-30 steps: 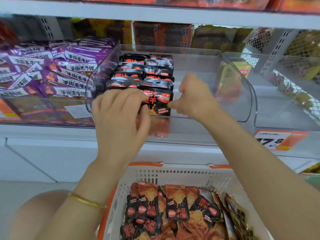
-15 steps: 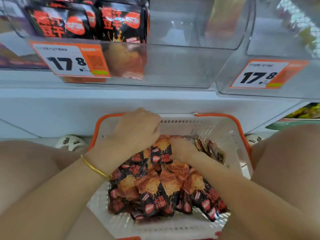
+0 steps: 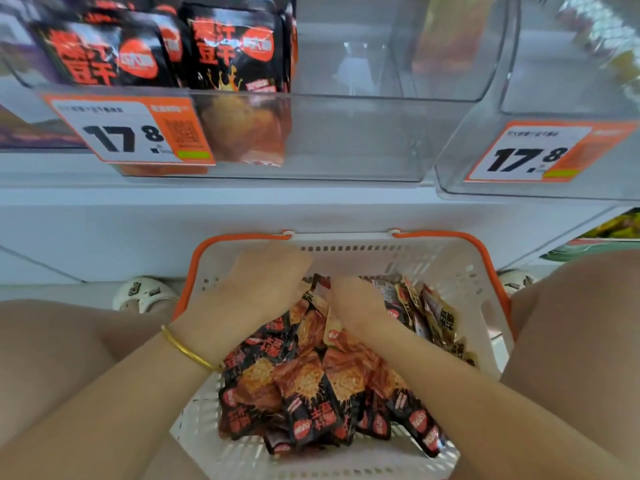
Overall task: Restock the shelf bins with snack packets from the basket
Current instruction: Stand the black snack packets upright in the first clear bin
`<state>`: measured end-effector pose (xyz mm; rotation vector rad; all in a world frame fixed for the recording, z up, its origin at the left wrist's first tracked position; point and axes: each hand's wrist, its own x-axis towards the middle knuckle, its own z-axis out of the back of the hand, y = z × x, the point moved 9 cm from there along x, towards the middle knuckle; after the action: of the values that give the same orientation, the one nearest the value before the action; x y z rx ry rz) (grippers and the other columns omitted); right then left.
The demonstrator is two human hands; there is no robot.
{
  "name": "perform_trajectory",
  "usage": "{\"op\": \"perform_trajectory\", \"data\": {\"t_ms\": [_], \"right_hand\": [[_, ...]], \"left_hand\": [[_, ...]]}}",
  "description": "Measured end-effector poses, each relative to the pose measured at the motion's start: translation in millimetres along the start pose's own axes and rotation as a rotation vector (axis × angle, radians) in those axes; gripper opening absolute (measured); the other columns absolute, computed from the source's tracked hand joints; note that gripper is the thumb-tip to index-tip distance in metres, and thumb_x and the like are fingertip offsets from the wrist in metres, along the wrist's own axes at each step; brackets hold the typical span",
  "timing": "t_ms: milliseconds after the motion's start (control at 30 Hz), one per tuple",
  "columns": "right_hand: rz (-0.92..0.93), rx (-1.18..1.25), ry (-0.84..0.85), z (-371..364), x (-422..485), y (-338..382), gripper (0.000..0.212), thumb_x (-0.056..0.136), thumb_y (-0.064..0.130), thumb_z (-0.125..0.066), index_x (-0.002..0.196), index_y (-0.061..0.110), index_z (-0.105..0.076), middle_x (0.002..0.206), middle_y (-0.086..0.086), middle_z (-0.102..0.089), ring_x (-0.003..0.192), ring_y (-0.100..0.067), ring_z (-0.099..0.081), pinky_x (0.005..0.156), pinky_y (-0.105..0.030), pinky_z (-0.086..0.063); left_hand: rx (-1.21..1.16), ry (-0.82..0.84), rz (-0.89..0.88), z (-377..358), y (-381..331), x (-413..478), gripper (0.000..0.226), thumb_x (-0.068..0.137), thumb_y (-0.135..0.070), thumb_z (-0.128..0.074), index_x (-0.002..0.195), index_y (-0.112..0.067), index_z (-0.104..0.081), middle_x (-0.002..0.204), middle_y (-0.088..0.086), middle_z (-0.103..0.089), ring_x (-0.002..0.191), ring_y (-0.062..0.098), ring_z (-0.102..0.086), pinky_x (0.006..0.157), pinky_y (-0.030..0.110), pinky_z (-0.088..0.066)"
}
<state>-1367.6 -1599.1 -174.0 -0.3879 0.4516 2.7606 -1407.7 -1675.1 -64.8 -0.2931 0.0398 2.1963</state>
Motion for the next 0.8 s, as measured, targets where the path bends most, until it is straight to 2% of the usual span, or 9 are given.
{"op": "perform_trajectory", "data": {"t_ms": [67,167,267,433,500,567,667,733,800], "right_hand": [[-0.152,0.388,0.011,26.7,-7.0,-14.2,0.024,0.095,0.010,-0.040,0.074,0.005,-0.049,0.058,-0.003,-0.039,0.053,-0.017,-0.042,0.047,-0.026,-0.029],[-0.360,1.110,0.097,42.5,-26.4,-14.8,0.023,0.093,0.003,-0.041,0.073,0.001,-0.051,0.072,-0.022,-0.056,0.063,-0.027,-0.057,0.057,-0.034,-0.053],[-0.435,1.649,0.223,52.2,-46.6,9.6,0.016,0.095,0.004,-0.044,0.088,-0.001,-0.058,0.080,-0.017,-0.059,0.072,-0.026,-0.061,0.055,-0.033,-0.059],[-0.381,1.427,0.199,73.1,-56.7,-8.0,0.056,0.094,0.054,-0.041,0.098,0.003,-0.064,0.100,-0.015,-0.068,0.094,-0.030,-0.066,0.076,-0.041,-0.057],[-0.255,1.391,0.148,92.3,-59.7,-5.3,0.043,0.086,0.050,-0.053,0.100,0.011,-0.064,0.100,-0.011,-0.069,0.091,-0.024,-0.068,0.076,-0.036,-0.056],[-0.089,1.348,0.136,114.9,-64.0,10.4,0.019,0.084,0.029,-0.062,0.096,0.015,-0.065,0.089,-0.005,-0.069,0.072,-0.015,-0.068,0.070,-0.029,-0.057],[0.101,1.325,0.158,156.8,-69.8,42.0,0.013,0.071,0.014,-0.068,0.084,0.016,-0.067,0.071,0.002,-0.067,0.055,-0.011,-0.061,0.059,-0.028,-0.057],[0.202,1.269,0.113,196.1,-70.9,60.7,0.014,0.067,0.017,-0.067,0.081,0.015,-0.067,0.067,0.004,-0.067,0.049,-0.009,-0.059,0.047,-0.021,-0.052],[0.292,1.279,-0.010,242.6,-67.1,74.4,0.003,0.077,0.012,-0.064,0.079,0.014,-0.065,0.061,0.005,-0.066,0.045,-0.006,-0.058,0.042,-0.017,-0.048]], "left_hand": [[-0.081,0.087,-0.029,-11.6,-7.0,-0.8,0.035,0.087,-0.032,-0.061,0.118,-0.023,-0.048,0.112,-0.002,-0.057,0.102,0.021,-0.057,0.077,0.036,-0.052],[-0.118,0.193,-0.076,-21.7,-26.2,-6.5,0.070,0.076,-0.045,-0.072,0.128,-0.016,-0.037,0.120,0.002,-0.047,0.110,0.023,-0.049,0.086,0.035,-0.047],[0.020,0.051,-0.125,-3.6,-35.8,-8.5,0.053,0.083,-0.034,-0.067,0.121,-0.013,-0.038,0.116,0.005,-0.043,0.109,0.022,-0.045,0.076,0.030,-0.040],[-0.473,-0.046,0.063,45.2,7.1,-12.8,0.020,0.084,-0.006,-0.058,0.103,-0.009,-0.053,0.091,0.003,-0.056,0.090,0.023,-0.056,0.065,0.029,-0.038],[-0.669,-0.042,0.081,61.8,19.5,-18.2,0.025,0.080,-0.002,-0.063,0.104,-0.008,-0.057,0.091,0.006,-0.062,0.087,0.026,-0.059,0.070,0.031,-0.045],[-0.931,-0.055,0.036,81.8,21.7,-27.0,0.034,0.077,0.001,-0.067,0.108,-0.013,-0.060,0.097,0.007,-0.068,0.090,0.025,-0.064,0.077,0.031,-0.051],[-1.153,-0.147,-0.026,112.5,27.0,-39.1,0.034,0.081,0.009,-0.063,0.102,-0.018,-0.062,0.088,-0.002,-0.072,0.078,0.007,-0.067,0.066,0.018,-0.050],[-1.261,-0.352,-0.035,140.7,38.2,-47.7,0.028,0.085,0.005,-0.061,0.101,-0.018,-0.062,0.084,-0.003,-0.073,0.073,0.005,-0.066,0.063,0.016,-0.050],[-1.322,-0.709,-0.010,170.7,61.3,-65.2,0.021,0.088,0.000,-0.058,0.100,-0.017,-0.060,0.075,-0.005,-0.071,0.066,0.005,-0.063,0.058,0.017,-0.048]]}}
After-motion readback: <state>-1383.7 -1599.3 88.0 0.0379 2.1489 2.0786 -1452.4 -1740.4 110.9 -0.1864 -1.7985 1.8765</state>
